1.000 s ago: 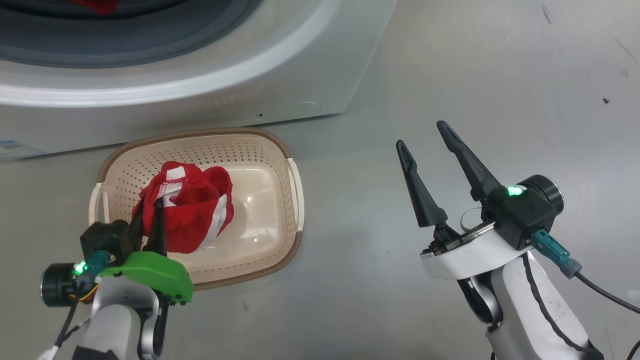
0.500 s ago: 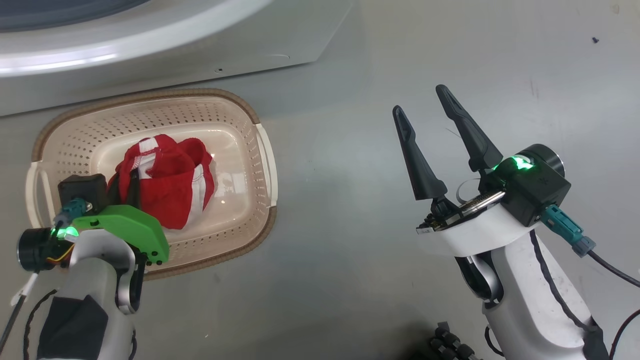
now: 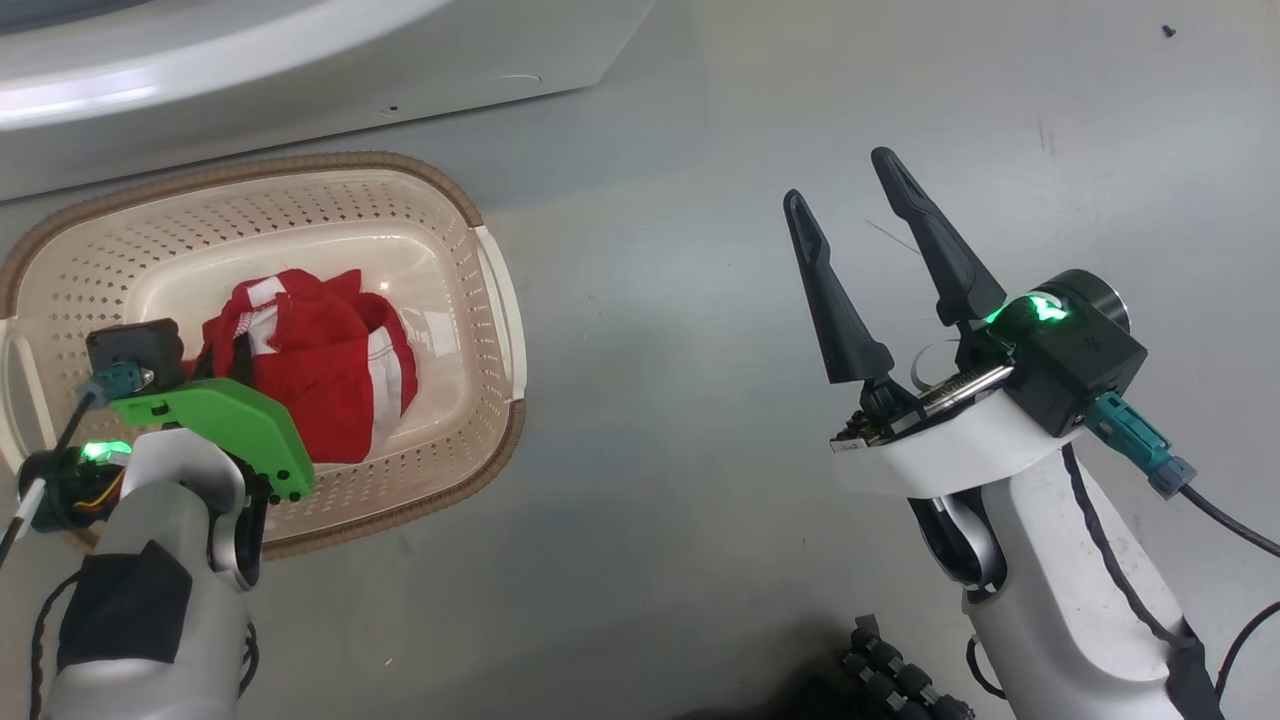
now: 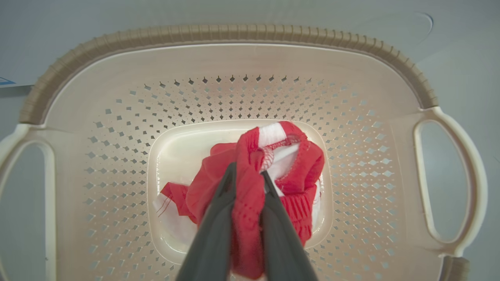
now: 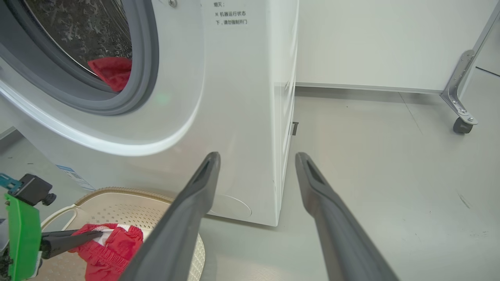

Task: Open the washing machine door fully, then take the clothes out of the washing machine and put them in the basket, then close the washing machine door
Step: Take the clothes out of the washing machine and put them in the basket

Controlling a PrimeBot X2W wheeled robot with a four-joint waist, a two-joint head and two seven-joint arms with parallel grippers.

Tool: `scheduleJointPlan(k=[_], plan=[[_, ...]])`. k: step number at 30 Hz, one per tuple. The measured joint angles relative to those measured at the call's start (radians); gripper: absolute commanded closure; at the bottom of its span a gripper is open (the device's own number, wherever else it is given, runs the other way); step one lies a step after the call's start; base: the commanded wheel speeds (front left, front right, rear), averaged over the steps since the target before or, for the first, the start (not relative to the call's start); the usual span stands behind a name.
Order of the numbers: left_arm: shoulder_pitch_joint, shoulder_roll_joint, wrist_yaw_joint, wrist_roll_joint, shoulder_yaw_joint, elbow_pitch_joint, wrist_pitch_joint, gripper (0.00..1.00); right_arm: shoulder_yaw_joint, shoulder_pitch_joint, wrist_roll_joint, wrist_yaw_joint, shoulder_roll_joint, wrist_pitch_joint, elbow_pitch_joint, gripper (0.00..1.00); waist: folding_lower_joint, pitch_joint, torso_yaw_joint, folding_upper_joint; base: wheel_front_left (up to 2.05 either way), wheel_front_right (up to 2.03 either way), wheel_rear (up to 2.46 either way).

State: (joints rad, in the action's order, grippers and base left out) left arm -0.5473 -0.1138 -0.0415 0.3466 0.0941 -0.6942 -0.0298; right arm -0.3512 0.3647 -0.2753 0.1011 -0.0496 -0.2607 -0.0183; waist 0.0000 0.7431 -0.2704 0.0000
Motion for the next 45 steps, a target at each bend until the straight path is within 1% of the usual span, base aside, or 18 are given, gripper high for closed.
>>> scheduleJointPlan(k=[3,4,5,6,7,12,15,18,20,25,30,31,39,45], plan=[[-0.022,0.001,0.003,0.002,-0.001,-0.032,0.002,1.0,-0.001,0.002,-0.007,-0.003,0.0,0.0,-0.003,0.0,0.0,0.0,0.0,0.0,0.0,0.0,0.0],[-0.027,0.002,0.003,0.004,-0.003,-0.042,0.005,0.91,-0.001,0.002,-0.007,-0.006,0.0,0.0,-0.004,0.0,0.0,-0.001,0.0,0.0,0.0,0.0,0.0],[-0.032,0.003,0.003,0.004,-0.004,-0.05,0.005,0.58,-0.001,0.002,-0.007,-0.007,0.0,0.0,-0.005,0.0,0.0,-0.002,0.001,0.0,0.0,0.0,0.0],[-0.036,0.003,0.003,0.004,-0.005,-0.06,0.011,0.13,-0.001,0.003,-0.007,-0.007,0.0,0.0,-0.006,0.0,0.0,-0.003,0.001,0.0,0.0,0.0,0.0],[-0.041,0.004,0.003,0.004,-0.005,-0.073,0.017,0.0,0.001,0.005,-0.007,-0.007,0.0,0.0,-0.009,0.0,0.0,-0.004,0.002,0.0,0.0,0.0,0.0],[-0.053,0.011,0.004,0.004,-0.007,-0.11,0.06,0.0,0.005,0.016,-0.007,-0.007,0.0,0.0,-0.022,0.0,0.0,-0.021,0.009,0.0,0.0,0.0,0.0],[-0.057,0.016,0.004,0.015,-0.024,-0.116,0.104,0.0,0.007,0.016,-0.007,-0.007,0.0,0.0,-0.029,0.0,0.0,-0.035,0.014,0.0,0.0,0.0,0.0],[-0.063,0.031,0.014,0.017,-0.026,-0.124,0.147,0.0,0.017,0.016,-0.007,-0.007,0.0,0.0,-0.04,0.0,0.0,-0.052,0.02,0.0,0.0,0.0,0.0],[-0.064,0.04,0.028,0.023,-0.025,-0.126,0.181,0.0,0.024,0.016,-0.005,-0.007,0.0,0.0,-0.049,0.0,0.0,-0.065,0.026,0.0,0.0,0.0,0.0],[-0.064,0.045,0.039,0.03,-0.013,-0.131,0.252,0.0,0.041,0.013,0.017,-0.007,0.0,0.0,-0.072,0.0,0.0,-0.103,0.045,0.0,0.0,0.0,0.0],[-0.06,0.053,0.046,0.02,0.002,-0.13,0.271,0.0,0.057,-0.004,0.032,-0.007,0.0,0.0,-0.093,0.0,0.0,-0.149,0.068,0.0,0.0,0.0,0.0],[-0.051,0.058,0.048,0.003,0.01,-0.119,0.279,0.0,0.061,-0.016,0.037,-0.007,0.0,0.0,-0.104,0.0,0.0,-0.17,0.077,0.0,0.0,0.0,0.0],[-0.005,0.065,0.065,-0.016,0.031,-0.028,0.282,0.0,0.089,-0.068,0.044,-0.007,-0.002,0.0,-0.137,0.0,0.0,-0.264,0.112,0.0,0.0,0.0,0.0],[0.009,0.065,0.069,-0.037,0.028,0.115,0.282,0.0,0.093,-0.097,0.05,-0.006,-0.003,0.0,-0.156,0.0,0.0,-0.336,0.14,0.0,0.0,0.0,0.0]])
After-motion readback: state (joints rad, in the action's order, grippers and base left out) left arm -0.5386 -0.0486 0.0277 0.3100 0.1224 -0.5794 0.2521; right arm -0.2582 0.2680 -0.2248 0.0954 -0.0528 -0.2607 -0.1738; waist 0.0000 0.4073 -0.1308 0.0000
